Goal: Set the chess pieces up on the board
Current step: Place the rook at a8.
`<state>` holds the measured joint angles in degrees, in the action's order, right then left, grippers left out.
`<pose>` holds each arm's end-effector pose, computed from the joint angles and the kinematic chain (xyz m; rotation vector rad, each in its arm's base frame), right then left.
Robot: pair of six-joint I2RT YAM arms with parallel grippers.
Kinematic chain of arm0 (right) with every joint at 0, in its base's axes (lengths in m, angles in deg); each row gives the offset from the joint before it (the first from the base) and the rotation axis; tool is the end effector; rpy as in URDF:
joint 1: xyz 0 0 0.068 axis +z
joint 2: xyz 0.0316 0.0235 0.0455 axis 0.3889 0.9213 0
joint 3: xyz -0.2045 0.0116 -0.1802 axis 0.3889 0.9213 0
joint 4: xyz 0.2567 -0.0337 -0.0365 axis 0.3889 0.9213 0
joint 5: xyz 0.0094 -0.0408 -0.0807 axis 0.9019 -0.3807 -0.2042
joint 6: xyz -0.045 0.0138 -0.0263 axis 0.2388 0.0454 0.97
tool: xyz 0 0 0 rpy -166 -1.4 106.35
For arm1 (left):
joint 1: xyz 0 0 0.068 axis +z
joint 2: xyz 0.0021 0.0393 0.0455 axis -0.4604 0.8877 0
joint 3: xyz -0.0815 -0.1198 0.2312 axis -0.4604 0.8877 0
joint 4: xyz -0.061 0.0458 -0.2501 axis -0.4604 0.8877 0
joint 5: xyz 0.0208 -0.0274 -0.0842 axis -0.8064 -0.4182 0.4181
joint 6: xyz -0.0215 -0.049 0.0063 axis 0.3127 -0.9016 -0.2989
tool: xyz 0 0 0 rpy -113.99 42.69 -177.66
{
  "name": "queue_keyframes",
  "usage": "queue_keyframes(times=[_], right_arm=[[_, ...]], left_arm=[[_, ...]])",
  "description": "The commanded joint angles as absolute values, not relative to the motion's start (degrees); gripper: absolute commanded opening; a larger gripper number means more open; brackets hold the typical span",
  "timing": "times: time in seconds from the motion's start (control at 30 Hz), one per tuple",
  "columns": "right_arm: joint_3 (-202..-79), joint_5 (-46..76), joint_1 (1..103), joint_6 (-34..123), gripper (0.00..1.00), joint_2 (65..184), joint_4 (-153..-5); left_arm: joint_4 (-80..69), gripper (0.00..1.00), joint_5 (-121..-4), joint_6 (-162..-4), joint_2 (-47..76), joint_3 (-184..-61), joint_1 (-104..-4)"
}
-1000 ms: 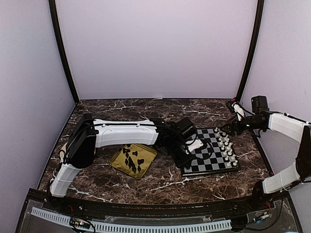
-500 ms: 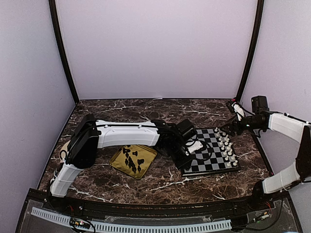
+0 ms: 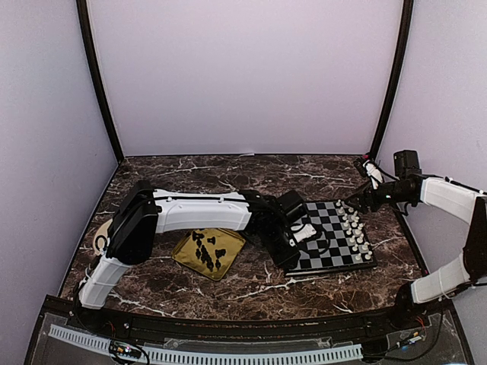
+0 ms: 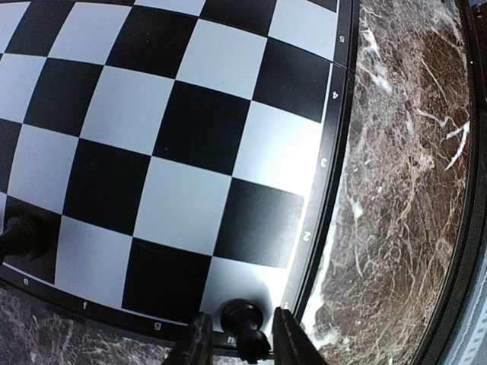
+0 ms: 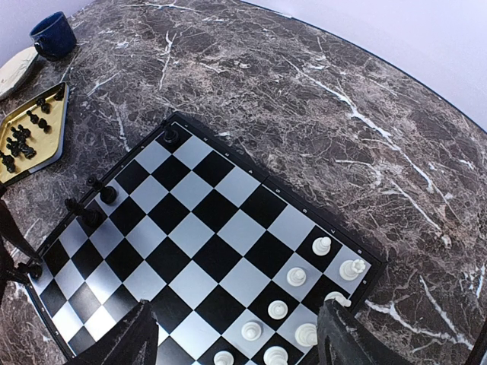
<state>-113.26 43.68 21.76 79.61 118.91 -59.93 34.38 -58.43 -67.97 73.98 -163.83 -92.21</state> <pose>0.2701 0.0156 0.2328 -0.7980 2.1080 0.4814 0.2114 -0.4672 0.1727 1.5888 2.2071 -0.6354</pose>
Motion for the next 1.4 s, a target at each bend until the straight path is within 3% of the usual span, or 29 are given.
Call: queue_keyframes(times=[0.0, 0.73, 1.13, 1.37], right_arm=[[-114.19, 43.47, 22.13, 79.86, 0.72, 118.25, -60.48], [-114.19, 43.50, 22.11, 79.92, 0.72, 118.38, -60.40], [-114.27, 43.42, 22.15, 79.95, 0.72, 118.64, -60.33], [-114.35, 43.53, 22.12, 79.99, 0.72, 118.83, -60.25]], left_arm=[[37.82, 0.30, -59.97, -67.11, 73.68, -165.72, -92.82], [35.52, 0.19, -60.33, -66.51, 74.11, -164.55, -93.42], [35.46, 0.20, -60.37, -66.51, 74.77, -165.49, -93.50], [39.25, 0.28, -61.69, -65.98, 74.12, -167.05, -93.51]])
